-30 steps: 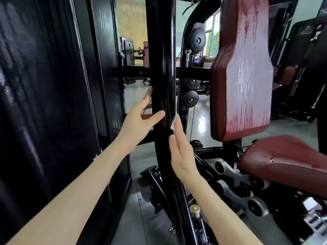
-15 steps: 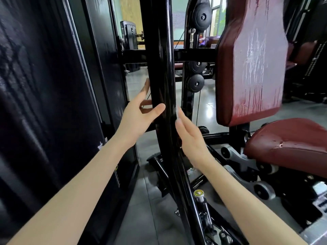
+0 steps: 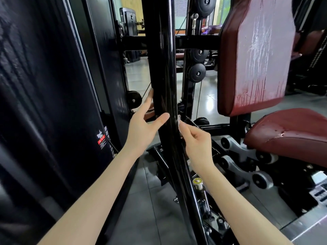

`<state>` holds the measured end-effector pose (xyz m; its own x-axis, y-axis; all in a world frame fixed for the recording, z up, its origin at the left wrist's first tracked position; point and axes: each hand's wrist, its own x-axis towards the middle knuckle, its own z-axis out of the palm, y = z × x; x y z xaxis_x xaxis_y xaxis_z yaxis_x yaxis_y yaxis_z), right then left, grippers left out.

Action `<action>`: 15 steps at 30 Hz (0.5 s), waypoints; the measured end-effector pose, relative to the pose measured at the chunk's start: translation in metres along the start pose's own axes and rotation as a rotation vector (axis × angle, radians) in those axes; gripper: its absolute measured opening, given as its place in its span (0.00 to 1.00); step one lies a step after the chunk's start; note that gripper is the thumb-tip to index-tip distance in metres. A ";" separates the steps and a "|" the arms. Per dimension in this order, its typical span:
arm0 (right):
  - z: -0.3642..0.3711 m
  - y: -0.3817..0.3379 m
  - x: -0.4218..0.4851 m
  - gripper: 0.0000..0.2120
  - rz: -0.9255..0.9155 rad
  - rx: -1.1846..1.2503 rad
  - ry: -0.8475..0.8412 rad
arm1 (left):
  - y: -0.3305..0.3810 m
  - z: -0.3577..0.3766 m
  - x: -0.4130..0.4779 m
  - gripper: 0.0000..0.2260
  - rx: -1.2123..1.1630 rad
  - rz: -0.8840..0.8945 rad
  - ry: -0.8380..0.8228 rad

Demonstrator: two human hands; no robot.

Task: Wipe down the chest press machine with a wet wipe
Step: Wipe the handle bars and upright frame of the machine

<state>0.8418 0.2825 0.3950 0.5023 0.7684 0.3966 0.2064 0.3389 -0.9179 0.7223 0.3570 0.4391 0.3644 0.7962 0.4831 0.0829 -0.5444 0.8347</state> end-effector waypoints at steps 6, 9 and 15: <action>-0.001 0.020 -0.040 0.12 0.081 0.068 -0.012 | -0.003 0.000 0.001 0.32 0.000 0.017 -0.007; 0.000 0.018 -0.044 0.21 0.130 0.102 0.023 | -0.001 0.001 0.000 0.30 0.017 0.033 0.000; 0.008 0.012 -0.021 0.06 0.122 0.197 0.166 | -0.003 0.002 -0.001 0.30 0.012 0.023 0.012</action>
<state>0.8275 0.2747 0.3762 0.6475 0.7160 0.2608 -0.0230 0.3605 -0.9325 0.7240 0.3576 0.4356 0.3552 0.7867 0.5049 0.0861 -0.5654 0.8203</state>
